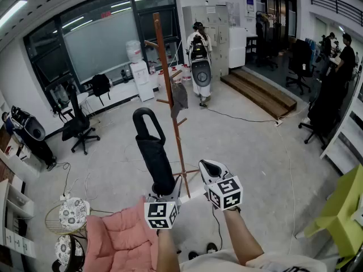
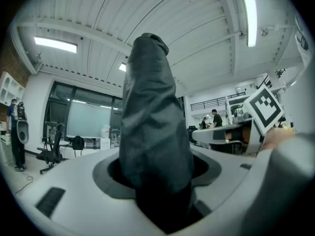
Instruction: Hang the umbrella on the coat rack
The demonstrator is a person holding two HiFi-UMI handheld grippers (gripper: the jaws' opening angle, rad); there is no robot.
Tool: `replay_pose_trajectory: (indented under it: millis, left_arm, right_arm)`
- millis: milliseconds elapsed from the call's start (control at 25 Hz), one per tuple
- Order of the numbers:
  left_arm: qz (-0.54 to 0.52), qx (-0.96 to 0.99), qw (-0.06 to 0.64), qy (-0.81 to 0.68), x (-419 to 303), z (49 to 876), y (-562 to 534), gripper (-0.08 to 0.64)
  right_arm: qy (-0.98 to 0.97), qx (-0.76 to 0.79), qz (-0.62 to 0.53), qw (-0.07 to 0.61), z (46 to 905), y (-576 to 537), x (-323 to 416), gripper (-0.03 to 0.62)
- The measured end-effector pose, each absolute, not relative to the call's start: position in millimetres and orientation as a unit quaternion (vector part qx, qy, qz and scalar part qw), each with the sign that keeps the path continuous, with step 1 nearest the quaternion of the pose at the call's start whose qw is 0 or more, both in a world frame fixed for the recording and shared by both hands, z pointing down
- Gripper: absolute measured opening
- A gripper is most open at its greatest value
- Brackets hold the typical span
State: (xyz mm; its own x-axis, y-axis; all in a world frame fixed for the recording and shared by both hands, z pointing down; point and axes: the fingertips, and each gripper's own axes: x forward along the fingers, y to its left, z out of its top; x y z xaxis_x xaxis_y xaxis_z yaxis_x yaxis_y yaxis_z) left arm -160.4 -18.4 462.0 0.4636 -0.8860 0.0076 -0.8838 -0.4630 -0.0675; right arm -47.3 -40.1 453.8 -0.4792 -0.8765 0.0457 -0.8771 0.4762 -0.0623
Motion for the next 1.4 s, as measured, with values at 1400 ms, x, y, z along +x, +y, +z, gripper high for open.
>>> replay_pose_trajectory:
  millis: [1400]
  left_arm:
    - [-0.039, -0.819, 0.022, 0.572, -122.1, 477.1, -71.5, 0.281]
  right_arm:
    - [-0.863, 0.500, 0.075, -0.001, 483.0, -83.4, 33.3, 0.005]
